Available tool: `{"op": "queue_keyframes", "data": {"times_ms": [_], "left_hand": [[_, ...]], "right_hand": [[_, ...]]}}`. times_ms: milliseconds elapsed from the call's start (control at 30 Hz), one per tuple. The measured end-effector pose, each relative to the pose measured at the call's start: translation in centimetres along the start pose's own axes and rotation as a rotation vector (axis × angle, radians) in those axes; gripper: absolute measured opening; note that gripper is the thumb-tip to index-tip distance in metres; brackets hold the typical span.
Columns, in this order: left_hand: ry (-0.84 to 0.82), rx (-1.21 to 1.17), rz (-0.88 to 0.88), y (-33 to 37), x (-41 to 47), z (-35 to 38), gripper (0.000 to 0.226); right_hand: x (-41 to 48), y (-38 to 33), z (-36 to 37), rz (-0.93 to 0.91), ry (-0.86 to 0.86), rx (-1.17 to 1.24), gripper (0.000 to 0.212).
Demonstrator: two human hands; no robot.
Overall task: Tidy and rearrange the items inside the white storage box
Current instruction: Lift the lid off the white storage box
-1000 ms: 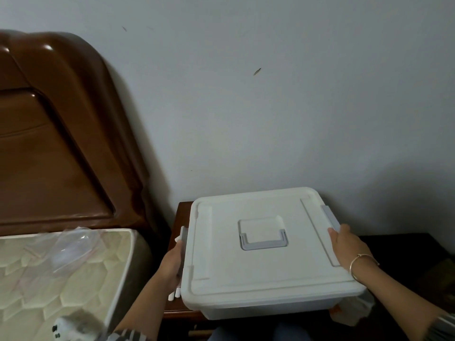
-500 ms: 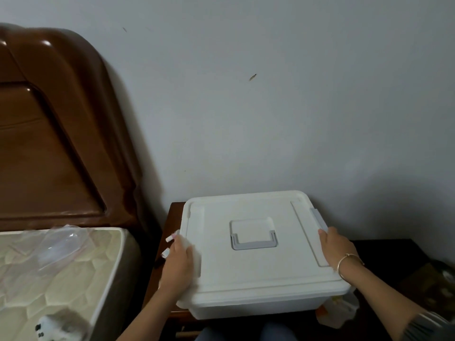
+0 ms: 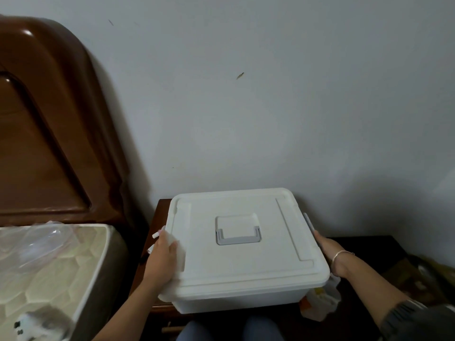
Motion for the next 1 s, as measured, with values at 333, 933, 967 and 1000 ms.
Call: {"op": "queue_keyframes", "data": {"times_ms": [333,933,967,1000], "left_hand": [[0.025,-0.16,-0.113,-1.4,-1.4,0.0,0.045],[-0.112,-0.681,-0.173,1.4,-0.6,-1.7,0.053],[-0.079,-0.706,-0.132,2.3,-0.1,-2.6,0.048],[-0.033,-0.724,-0.093,3.3,0.7,-3.7,0.041]], "right_hand": [[-2.5,-0.5,-1.6,-0.108,0.079,0.002,0.051],[-5.3,-1.1,1.8,-0.23,-0.169,0.062,0.049],[-5.9,-1.9,1.5,-0.284,-0.166,0.095,0.045],[-6.6,-3.1,1.4,-0.342,-0.159,0.122,0.04]]}}
Point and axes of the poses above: each hand's wrist, its own x-axis towards the middle knuckle, its own z-axis out of the palm, y = z × x, the point moved 9 cm from there along x, towards the middle knuckle, and after that the axes turned 14 degrees about z, right-handed, at the moved point
